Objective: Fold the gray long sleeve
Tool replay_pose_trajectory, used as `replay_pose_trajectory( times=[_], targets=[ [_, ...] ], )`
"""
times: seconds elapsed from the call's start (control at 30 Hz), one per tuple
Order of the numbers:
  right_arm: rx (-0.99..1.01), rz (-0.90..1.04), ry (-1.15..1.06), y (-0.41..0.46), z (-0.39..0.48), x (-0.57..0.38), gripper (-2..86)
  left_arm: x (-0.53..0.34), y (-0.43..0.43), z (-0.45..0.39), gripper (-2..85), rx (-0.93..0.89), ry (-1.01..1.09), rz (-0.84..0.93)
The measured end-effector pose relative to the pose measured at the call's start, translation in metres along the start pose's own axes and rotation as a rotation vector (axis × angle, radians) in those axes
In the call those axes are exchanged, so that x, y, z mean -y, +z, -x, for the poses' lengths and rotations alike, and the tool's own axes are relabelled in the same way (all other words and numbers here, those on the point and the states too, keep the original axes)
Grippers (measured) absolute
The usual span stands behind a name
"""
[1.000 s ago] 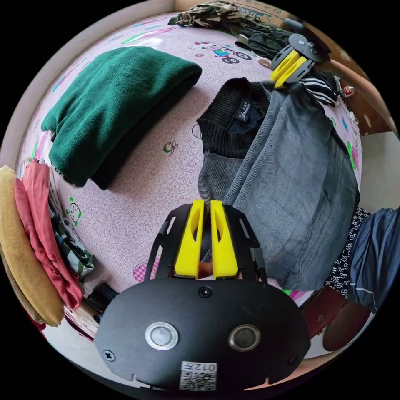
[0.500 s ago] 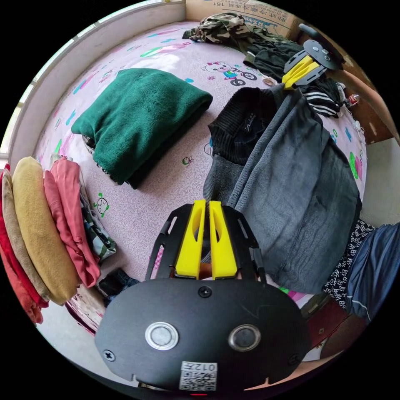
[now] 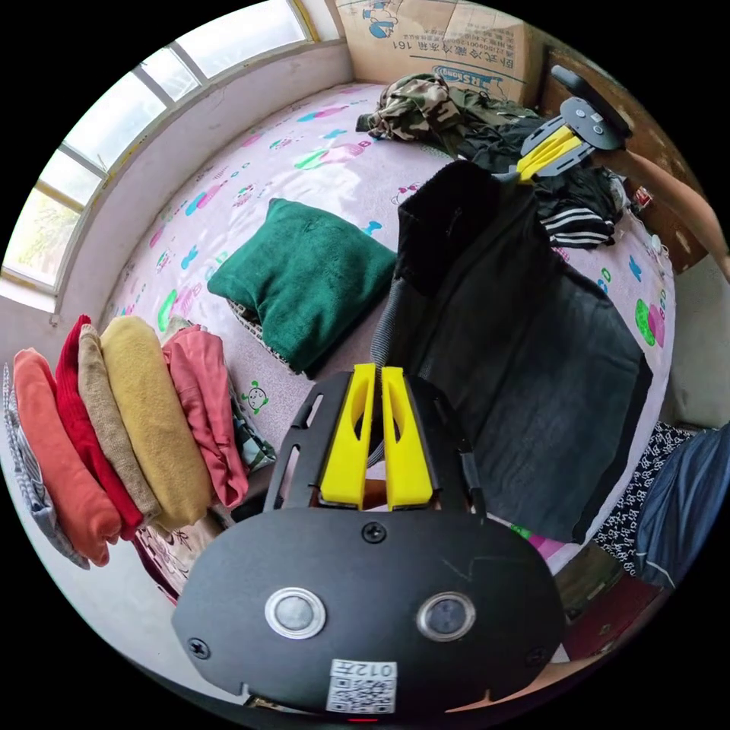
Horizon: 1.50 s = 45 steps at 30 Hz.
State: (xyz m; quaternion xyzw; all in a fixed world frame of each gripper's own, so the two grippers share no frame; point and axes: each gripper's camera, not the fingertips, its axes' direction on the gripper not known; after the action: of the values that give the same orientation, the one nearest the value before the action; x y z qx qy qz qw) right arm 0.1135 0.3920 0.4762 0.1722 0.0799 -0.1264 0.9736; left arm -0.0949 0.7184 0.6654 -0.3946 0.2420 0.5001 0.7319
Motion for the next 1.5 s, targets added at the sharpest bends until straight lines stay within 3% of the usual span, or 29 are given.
replay_pose_trajectory(
  times=[0.33, 0.5, 0.63, 0.8, 1.0, 1.17, 1.3, 1.43, 1.5],
  targets=[
    [0.027, -0.073, -0.032, -0.101, 0.093, -0.108, 0.5, -0.077, -0.016, -0.076, -0.1, -0.03, 0.057, -0.013],
    [0.053, -0.094, -0.069, -0.149, 0.201, -0.219, 0.8, -0.158, -0.022, -0.177, -0.1, -0.075, 0.113, -0.022],
    [0.086, -0.048, -0.071, -0.141, 0.271, -0.287, 1.1, -0.217, 0.011, -0.259, -0.1, -0.118, 0.139, 0.014],
    [0.023, 0.087, -0.053, -0.094, 0.327, -0.341, 1.5, -0.268, 0.098, -0.316, 0.0, -0.156, -0.017, 0.112],
    [0.082, 0.16, 0.001, -0.14, 0.324, -0.393, 1.5, -0.314, 0.096, -0.304, 0.0, -0.245, -0.159, 0.115],
    [0.062, -0.05, 0.226, -0.198, 0.276, -0.416, 0.4, -0.316, 0.077, -0.249, 0.1, -0.155, -0.398, -0.051],
    [0.101, -0.141, 0.37, -0.195, 0.228, -0.396, 0.0, -0.259, 0.101, -0.198, 0.3, -0.107, -0.432, -0.11],
    [0.086, -0.109, 0.447, -0.18, 0.194, -0.384, -0.1, -0.214, 0.148, -0.177, 0.3, -0.071, -0.357, 0.063],
    [0.069, 0.016, 0.475, -0.158, 0.175, -0.387, -0.1, -0.212, 0.185, -0.166, 0.2, 0.036, -0.35, 0.214]
  ],
)
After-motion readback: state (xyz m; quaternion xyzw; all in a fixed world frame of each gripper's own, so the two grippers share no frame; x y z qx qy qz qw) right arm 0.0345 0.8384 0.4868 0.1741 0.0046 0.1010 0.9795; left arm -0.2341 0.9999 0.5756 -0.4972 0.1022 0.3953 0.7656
